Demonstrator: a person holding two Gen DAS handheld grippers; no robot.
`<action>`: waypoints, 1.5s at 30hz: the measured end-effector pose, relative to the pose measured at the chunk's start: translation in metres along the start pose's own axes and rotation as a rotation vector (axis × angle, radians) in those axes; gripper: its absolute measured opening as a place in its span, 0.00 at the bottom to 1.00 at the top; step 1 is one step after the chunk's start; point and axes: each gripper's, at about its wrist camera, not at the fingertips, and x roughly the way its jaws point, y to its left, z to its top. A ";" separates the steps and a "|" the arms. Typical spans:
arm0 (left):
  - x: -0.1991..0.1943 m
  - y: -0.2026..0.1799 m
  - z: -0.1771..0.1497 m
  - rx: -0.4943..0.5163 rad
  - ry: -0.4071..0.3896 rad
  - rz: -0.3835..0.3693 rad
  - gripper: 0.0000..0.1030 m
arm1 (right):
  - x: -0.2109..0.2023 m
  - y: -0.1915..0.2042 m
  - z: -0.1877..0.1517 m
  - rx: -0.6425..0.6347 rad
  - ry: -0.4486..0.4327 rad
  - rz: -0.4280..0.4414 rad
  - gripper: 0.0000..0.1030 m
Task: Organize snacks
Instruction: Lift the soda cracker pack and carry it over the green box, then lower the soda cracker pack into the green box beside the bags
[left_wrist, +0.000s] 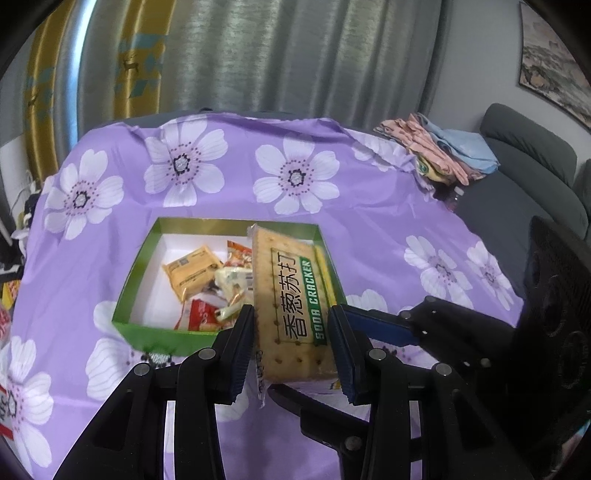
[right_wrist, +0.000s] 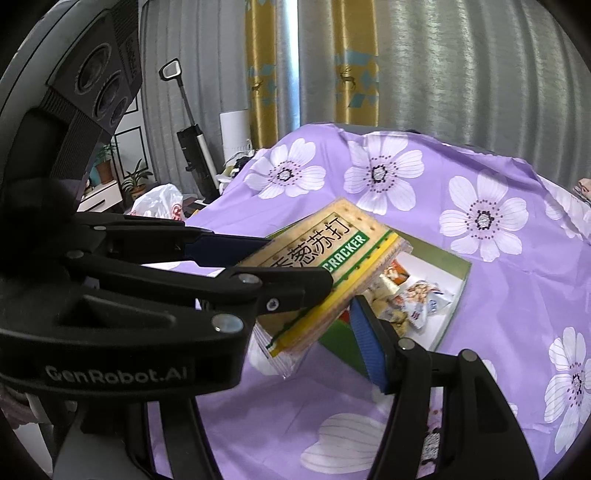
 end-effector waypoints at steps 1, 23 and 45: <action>0.004 0.000 0.003 -0.005 0.002 -0.005 0.39 | 0.000 -0.003 0.001 0.001 -0.005 0.001 0.60; 0.105 0.045 0.018 -0.145 0.219 -0.034 0.39 | 0.092 -0.087 -0.004 0.199 0.166 0.017 0.56; 0.112 0.046 0.008 -0.164 0.285 -0.031 0.48 | 0.080 -0.079 -0.015 0.182 0.192 0.097 0.69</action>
